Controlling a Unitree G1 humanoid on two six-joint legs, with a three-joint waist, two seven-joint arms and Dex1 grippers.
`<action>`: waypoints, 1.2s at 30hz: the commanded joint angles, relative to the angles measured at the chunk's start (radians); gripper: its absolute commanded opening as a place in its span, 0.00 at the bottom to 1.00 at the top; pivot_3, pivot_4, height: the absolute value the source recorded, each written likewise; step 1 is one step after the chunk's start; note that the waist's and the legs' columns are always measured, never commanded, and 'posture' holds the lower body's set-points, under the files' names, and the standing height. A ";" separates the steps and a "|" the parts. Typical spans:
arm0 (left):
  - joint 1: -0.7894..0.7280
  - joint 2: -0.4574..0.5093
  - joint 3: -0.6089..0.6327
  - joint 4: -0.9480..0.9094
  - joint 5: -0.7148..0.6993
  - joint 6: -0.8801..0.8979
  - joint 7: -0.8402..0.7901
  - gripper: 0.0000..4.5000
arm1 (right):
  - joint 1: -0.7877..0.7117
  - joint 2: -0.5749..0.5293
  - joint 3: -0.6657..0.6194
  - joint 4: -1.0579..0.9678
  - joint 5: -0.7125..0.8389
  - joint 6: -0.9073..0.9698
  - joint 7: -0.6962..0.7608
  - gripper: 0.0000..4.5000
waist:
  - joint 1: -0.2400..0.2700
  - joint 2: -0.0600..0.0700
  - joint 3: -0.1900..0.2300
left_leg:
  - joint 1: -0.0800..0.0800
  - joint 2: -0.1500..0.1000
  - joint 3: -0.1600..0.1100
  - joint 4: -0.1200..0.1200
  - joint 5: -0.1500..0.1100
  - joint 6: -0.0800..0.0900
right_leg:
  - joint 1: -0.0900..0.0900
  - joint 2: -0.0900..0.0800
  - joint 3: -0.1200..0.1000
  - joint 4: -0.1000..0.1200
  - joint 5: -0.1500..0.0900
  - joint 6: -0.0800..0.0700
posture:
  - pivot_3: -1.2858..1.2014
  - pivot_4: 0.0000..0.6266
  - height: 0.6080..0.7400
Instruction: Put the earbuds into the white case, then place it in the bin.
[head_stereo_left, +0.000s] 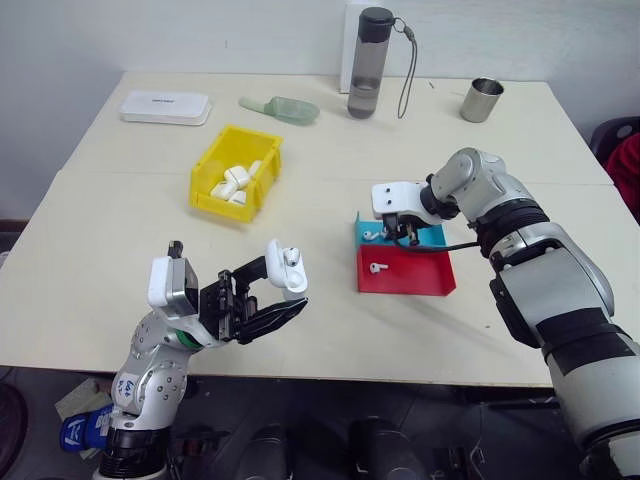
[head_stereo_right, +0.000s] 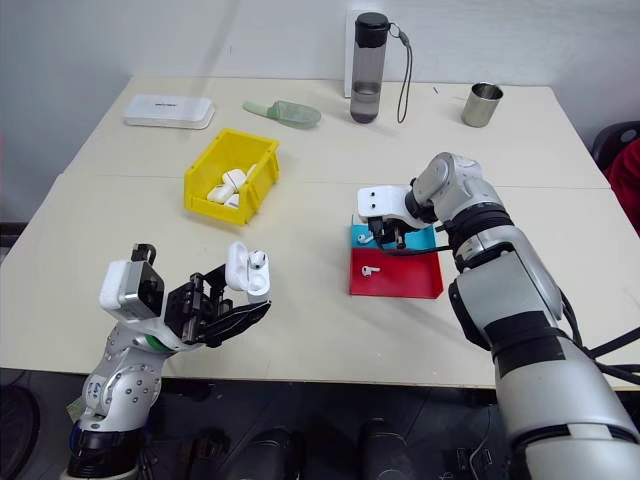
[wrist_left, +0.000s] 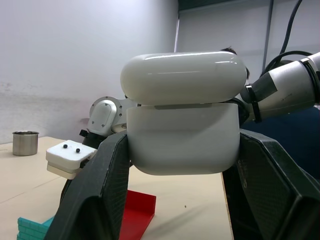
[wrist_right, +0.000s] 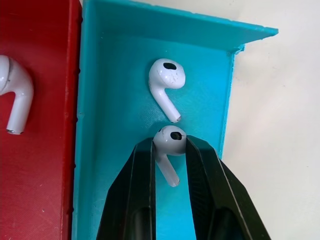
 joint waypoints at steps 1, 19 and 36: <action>-0.008 0.008 0.002 -0.040 -0.011 -0.003 -0.001 0.61 | 0.002 -0.016 -0.030 0.001 0.020 0.011 0.005 0.10 | 0.000 0.000 0.000 | 0.000 0.000 0.000 0.000 0.000 0.000 | 0.000 0.000 0.000 0.000 0.000 0.000 | 0.52 0.24 1.00; -0.122 -0.044 0.012 0.063 -0.029 -0.009 -0.012 0.61 | 0.319 -0.092 -0.724 -0.986 1.020 0.916 0.157 0.10 | 0.027 0.001 0.001 | -0.001 0.001 -0.002 0.000 -0.001 -0.001 | 0.000 0.000 -0.002 -0.001 0.000 0.000 | 0.52 0.24 1.00; -0.248 -0.099 -0.018 0.152 -0.006 -0.003 -0.052 0.61 | 0.723 0.173 -0.725 -1.671 1.740 1.301 -0.494 0.10 | 0.026 0.001 0.001 | -0.014 -0.002 -0.002 0.003 0.000 0.000 | -0.013 0.001 -0.001 0.005 0.000 0.000 | 0.52 0.24 1.00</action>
